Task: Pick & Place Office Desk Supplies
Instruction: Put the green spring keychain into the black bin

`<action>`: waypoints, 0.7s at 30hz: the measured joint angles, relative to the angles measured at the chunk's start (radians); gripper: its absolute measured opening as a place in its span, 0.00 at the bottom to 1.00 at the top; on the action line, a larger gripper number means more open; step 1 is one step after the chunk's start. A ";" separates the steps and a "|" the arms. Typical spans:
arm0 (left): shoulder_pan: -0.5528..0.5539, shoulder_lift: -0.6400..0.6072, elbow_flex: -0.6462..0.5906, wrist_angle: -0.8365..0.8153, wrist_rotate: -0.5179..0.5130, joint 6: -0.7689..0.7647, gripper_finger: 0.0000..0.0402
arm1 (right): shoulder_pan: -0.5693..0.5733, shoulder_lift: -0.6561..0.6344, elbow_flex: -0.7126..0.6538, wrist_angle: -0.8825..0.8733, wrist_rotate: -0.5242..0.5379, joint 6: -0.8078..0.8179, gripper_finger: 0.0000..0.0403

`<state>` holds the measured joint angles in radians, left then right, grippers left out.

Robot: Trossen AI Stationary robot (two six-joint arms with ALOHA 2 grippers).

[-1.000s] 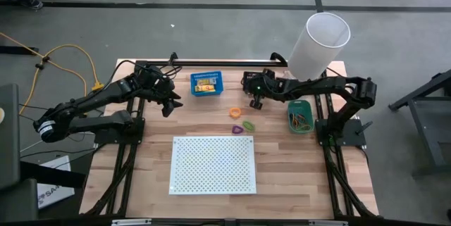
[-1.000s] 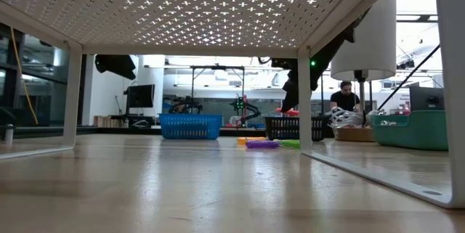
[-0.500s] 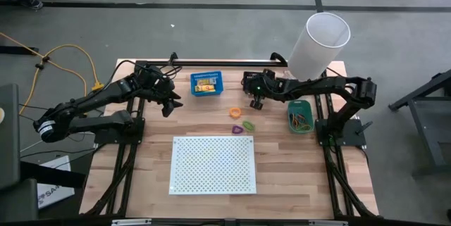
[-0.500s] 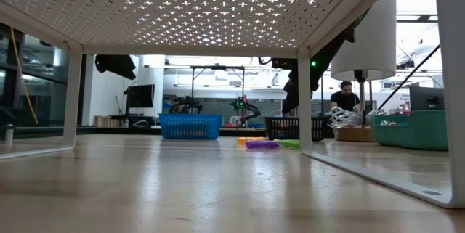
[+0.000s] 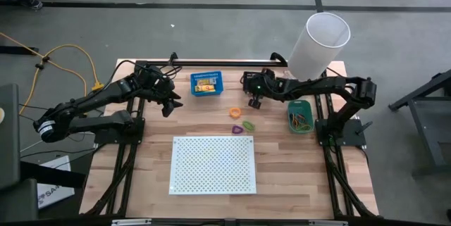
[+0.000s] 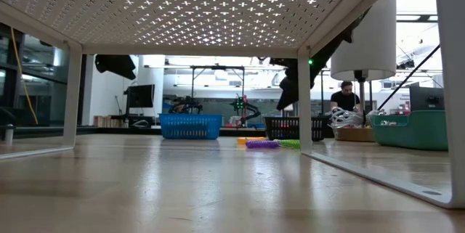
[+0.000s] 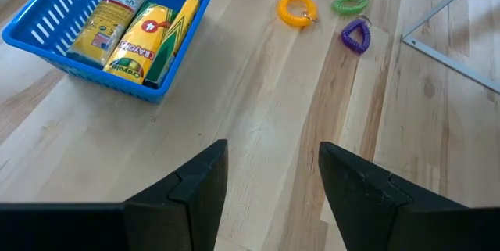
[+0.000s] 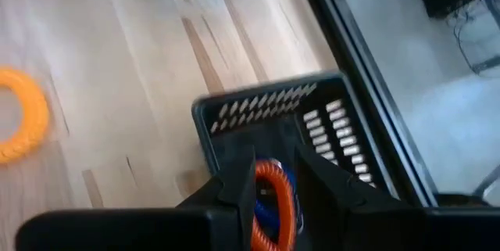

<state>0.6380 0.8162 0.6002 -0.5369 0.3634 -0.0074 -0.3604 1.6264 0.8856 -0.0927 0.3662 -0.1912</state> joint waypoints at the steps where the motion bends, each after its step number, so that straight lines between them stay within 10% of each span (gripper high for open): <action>1: 0.000 0.000 0.000 0.000 0.000 0.000 0.49 | 0.003 -0.003 0.000 0.010 -0.006 -0.007 0.19; 21: 0.000 0.000 0.000 0.000 0.000 0.000 0.49 | 0.120 -0.062 0.000 -0.061 -0.247 -0.074 0.19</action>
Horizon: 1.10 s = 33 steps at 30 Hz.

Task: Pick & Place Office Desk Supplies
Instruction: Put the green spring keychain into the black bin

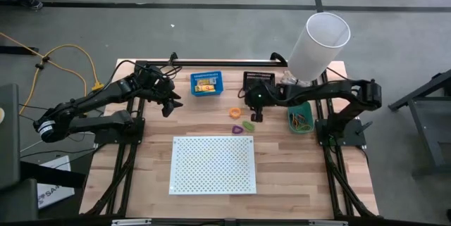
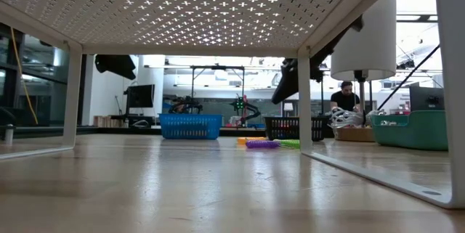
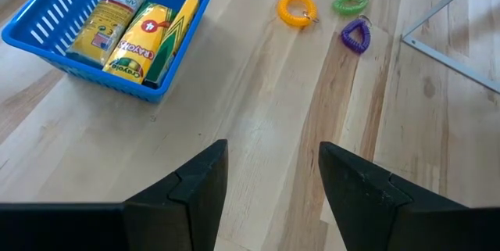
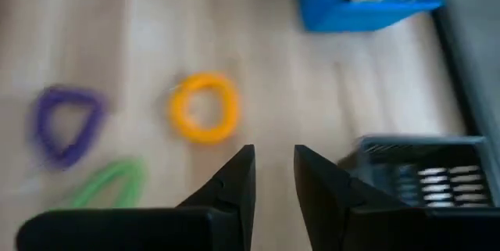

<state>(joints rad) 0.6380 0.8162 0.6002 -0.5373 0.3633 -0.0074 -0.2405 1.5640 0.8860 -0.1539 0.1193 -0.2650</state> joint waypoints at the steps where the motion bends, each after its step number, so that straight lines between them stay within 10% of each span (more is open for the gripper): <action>1: 0.000 0.000 0.000 0.000 0.000 0.000 0.49 | 0.000 -0.013 0.000 -0.032 -0.031 0.000 0.19; 11: 0.000 0.000 0.000 0.000 0.000 0.000 0.49 | 0.016 -0.072 0.000 -0.221 -0.207 -0.096 0.19; 33: 0.000 0.000 0.000 0.000 0.000 0.000 0.49 | 0.313 -0.073 0.000 -0.425 0.031 0.136 0.19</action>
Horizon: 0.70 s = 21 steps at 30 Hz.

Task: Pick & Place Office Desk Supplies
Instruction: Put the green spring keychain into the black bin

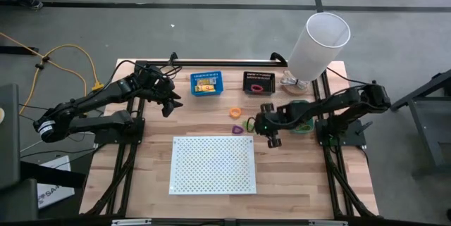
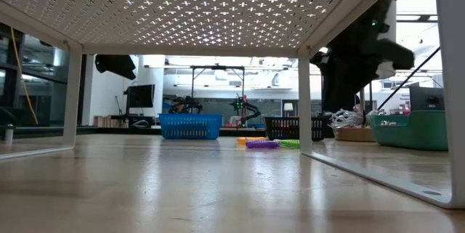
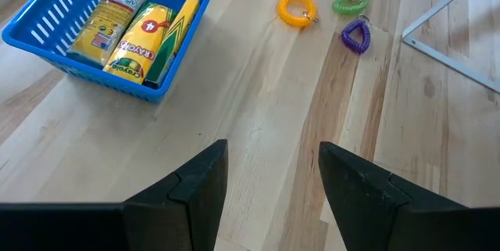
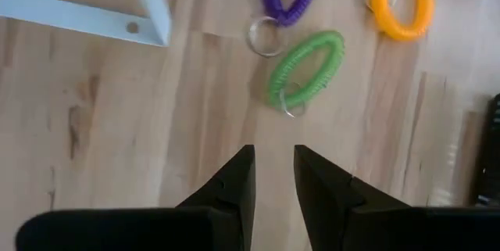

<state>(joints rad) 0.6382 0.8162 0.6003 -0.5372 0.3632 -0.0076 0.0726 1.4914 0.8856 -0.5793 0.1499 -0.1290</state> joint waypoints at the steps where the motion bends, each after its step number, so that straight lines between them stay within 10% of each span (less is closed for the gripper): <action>1: 0.000 0.000 0.000 0.000 0.000 0.000 0.49 | 0.018 0.000 0.000 0.000 0.013 0.007 0.19; 21: 0.000 0.000 0.000 0.000 0.000 0.000 0.49 | 0.060 0.000 -0.168 0.355 0.102 -0.104 0.19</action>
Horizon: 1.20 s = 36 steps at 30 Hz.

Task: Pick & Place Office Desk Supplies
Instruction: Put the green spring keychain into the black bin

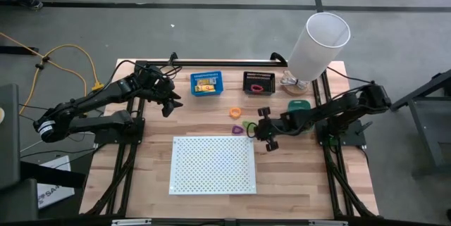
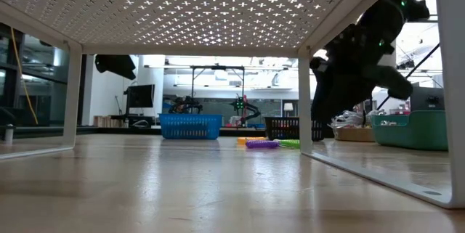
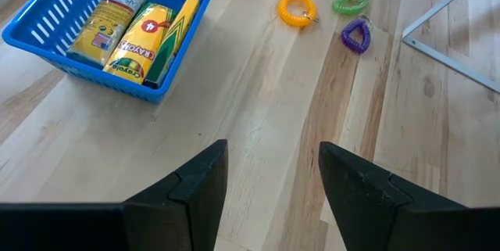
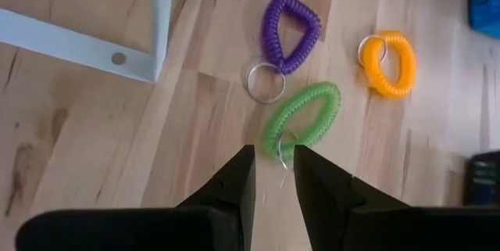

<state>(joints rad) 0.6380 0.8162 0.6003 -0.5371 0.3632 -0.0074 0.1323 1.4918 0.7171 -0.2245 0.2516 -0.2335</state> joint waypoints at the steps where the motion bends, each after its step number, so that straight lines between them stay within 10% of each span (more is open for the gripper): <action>1: 0.000 0.000 0.000 0.000 0.000 0.000 0.49 | -0.005 0.000 -0.016 0.029 -0.009 -0.006 0.19; 15: 0.000 0.000 0.000 0.000 0.000 0.000 0.49 | -0.068 0.000 -0.191 0.407 -0.123 -0.089 0.26; 36: 0.000 0.000 0.000 0.000 0.000 0.000 0.49 | -0.142 0.086 -0.192 0.501 -0.202 -0.083 0.37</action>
<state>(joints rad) 0.6383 0.8162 0.6003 -0.5372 0.3634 -0.0077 -0.0102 1.5774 0.5255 0.2762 0.0494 -0.3163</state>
